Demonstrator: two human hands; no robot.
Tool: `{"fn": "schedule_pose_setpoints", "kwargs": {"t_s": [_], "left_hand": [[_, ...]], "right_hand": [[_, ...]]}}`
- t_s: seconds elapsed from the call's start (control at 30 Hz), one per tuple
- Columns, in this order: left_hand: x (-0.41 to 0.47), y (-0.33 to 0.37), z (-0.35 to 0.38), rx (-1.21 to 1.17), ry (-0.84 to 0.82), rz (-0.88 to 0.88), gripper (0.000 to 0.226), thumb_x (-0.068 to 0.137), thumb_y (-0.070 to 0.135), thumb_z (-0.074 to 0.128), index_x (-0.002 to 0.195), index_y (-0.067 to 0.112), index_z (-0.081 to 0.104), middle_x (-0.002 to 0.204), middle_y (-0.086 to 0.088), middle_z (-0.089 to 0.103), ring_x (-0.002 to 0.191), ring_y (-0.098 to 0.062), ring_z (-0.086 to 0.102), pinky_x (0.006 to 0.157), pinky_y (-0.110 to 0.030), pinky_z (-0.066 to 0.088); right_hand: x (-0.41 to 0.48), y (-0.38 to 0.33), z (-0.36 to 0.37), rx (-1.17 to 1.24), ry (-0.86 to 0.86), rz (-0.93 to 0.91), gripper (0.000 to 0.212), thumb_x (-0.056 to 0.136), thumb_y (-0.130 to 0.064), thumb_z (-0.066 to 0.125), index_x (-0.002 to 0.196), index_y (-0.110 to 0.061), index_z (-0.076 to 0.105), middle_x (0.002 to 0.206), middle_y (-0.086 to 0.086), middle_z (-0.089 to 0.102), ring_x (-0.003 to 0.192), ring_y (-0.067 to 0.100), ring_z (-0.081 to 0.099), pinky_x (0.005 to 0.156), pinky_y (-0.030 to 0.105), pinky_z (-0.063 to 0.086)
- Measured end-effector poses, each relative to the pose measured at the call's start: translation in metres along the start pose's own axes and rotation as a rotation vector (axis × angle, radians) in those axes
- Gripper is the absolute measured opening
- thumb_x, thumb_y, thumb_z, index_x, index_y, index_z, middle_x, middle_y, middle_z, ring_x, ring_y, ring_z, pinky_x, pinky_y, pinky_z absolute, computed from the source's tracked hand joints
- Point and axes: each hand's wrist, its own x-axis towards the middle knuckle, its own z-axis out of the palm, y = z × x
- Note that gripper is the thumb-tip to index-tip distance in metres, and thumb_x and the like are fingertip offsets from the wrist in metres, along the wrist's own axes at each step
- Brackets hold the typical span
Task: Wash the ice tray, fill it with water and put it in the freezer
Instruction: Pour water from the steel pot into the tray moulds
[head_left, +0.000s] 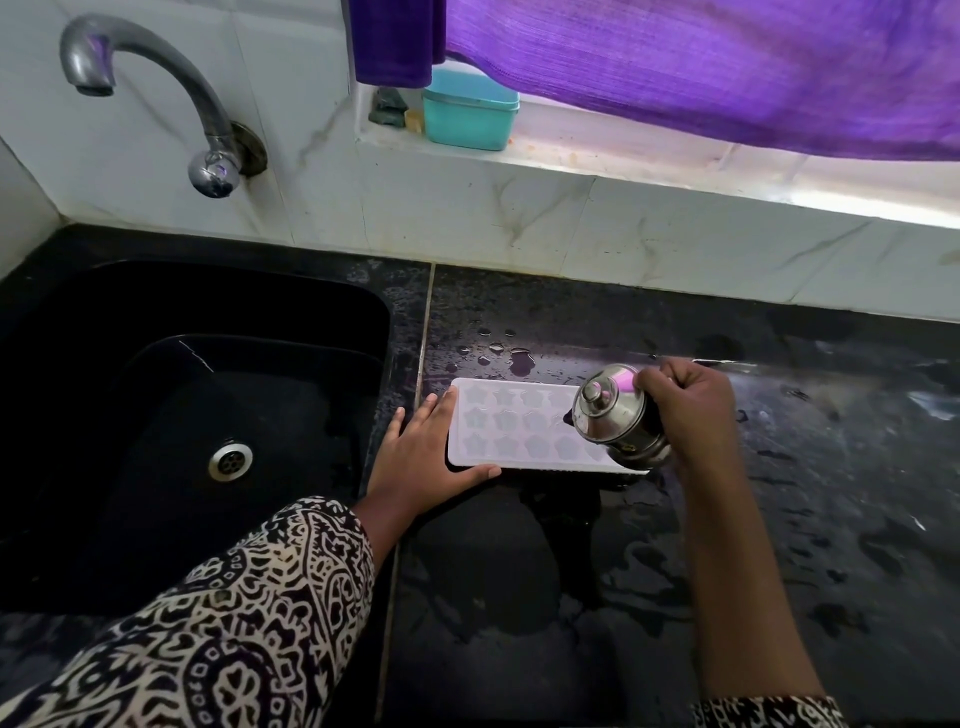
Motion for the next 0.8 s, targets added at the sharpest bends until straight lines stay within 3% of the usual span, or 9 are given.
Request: {"fn": "schedule_pose_setpoints", "kwargs": {"t_s": [0.3,0.4,0.6,0.8], "left_hand": [[-0.0004,0.0002,0.0008,-0.004,0.012,0.003,0.118,0.065,0.091,0.035,0.156,0.023,0.003,0.162,0.007,0.018,0.149,-0.007,0.008,0.121,-0.039,0.002],[-0.0004,0.0008,0.0004,-0.003,0.009,0.002,0.118,0.065,0.091,0.036,0.156,0.023,0.003,0.162,0.007,0.017,0.149,-0.006,0.008,0.121,-0.040,0.002],[0.0001,0.0000,0.0016,-0.015,0.022,0.006,0.118,0.066,0.091,0.038,0.156,0.022,0.005,0.162,0.007,0.019,0.149,-0.007,0.009,0.121,-0.041,0.003],[-0.0001,0.0005,0.0007,-0.005,0.007,-0.001,0.119,0.064,0.092,0.035,0.156,0.024,0.003,0.162,0.008,0.018,0.149,-0.006,0.007,0.121,-0.039,0.001]], "right_hand": [[0.0020,0.0003,-0.0032,-0.009,0.020,-0.012,0.031,0.075,-0.004,0.061,0.053,-0.010,0.041,0.048,0.002,0.031,0.046,0.012,0.027,0.047,0.021,0.026],[0.0029,-0.0002,-0.0043,-0.026,0.019,-0.012,0.022,0.076,-0.005,0.062,0.058,-0.004,0.047,0.053,0.008,0.033,0.051,0.016,0.029,0.051,0.024,0.028],[0.0042,-0.0033,-0.0063,-0.017,0.012,-0.017,0.032,0.076,-0.005,0.062,0.054,-0.010,0.040,0.051,0.006,0.030,0.051,0.016,0.028,0.052,0.025,0.028],[0.0024,0.0013,-0.0072,0.068,0.016,0.047,0.028,0.070,-0.012,0.062,0.053,-0.011,0.041,0.051,0.005,0.030,0.053,0.017,0.026,0.052,0.026,0.025]]}}
